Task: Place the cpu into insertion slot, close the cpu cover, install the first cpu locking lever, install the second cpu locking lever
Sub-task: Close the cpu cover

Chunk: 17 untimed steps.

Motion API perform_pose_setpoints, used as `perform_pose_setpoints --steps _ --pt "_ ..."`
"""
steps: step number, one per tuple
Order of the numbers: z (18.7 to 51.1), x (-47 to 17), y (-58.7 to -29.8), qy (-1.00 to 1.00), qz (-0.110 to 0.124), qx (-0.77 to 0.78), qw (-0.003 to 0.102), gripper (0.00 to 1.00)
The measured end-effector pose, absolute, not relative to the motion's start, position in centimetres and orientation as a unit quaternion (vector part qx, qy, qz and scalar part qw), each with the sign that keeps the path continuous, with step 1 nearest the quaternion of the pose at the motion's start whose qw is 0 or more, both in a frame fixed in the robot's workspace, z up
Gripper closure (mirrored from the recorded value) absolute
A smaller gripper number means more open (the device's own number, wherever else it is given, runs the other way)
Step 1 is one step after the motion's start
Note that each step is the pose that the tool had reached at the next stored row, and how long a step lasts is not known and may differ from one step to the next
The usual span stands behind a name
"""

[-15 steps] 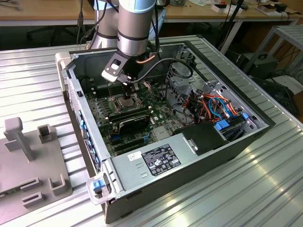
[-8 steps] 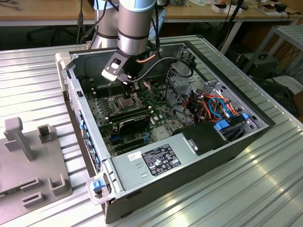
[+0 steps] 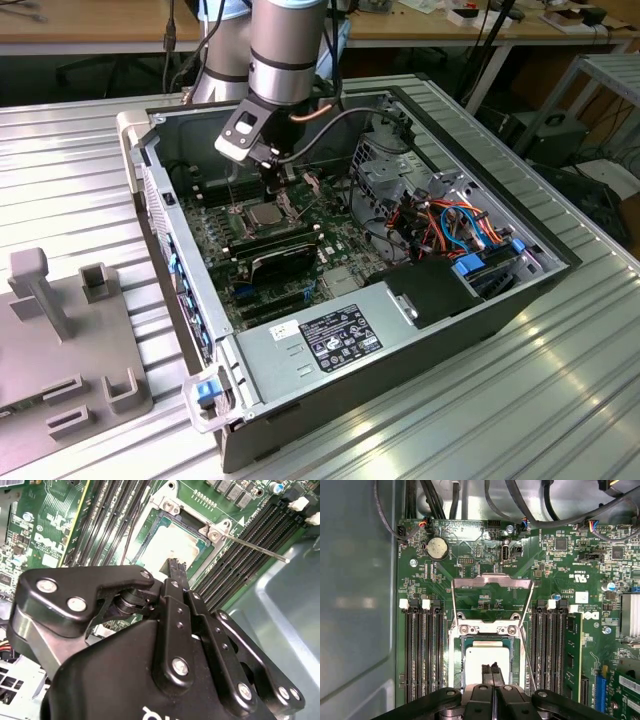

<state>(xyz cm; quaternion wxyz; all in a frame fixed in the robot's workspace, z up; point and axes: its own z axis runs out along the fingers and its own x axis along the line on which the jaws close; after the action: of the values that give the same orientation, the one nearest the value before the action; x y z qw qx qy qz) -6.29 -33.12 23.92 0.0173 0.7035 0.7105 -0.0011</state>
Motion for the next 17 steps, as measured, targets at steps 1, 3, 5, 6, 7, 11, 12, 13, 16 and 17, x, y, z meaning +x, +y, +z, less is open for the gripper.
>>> perform_pose_setpoints --steps 1,3,5,6,7,11,12,13,16,17 --pt "24.1 -6.3 -33.1 0.711 -0.001 0.703 0.017 0.89" --pt "24.3 -6.3 -33.1 0.711 -0.001 0.703 0.017 0.89" --pt "24.4 -6.3 -33.1 0.711 -0.001 0.703 0.017 0.89" --pt "24.4 -6.3 -33.1 0.711 -0.001 0.703 0.017 0.89" --pt "24.4 -6.3 -33.1 0.711 -0.001 0.703 0.017 0.89" --pt "25.2 -6.3 -33.1 0.711 -0.001 0.703 0.017 0.89" --pt "25.2 -6.3 -33.1 0.711 -0.001 0.703 0.017 0.89" --pt "25.2 -6.3 -33.1 0.711 -0.001 0.703 0.017 0.89" --pt "25.2 -6.2 -33.1 0.711 -0.001 0.703 0.017 0.89" --pt "25.2 -6.1 -33.1 0.711 -0.001 0.703 0.017 0.89"
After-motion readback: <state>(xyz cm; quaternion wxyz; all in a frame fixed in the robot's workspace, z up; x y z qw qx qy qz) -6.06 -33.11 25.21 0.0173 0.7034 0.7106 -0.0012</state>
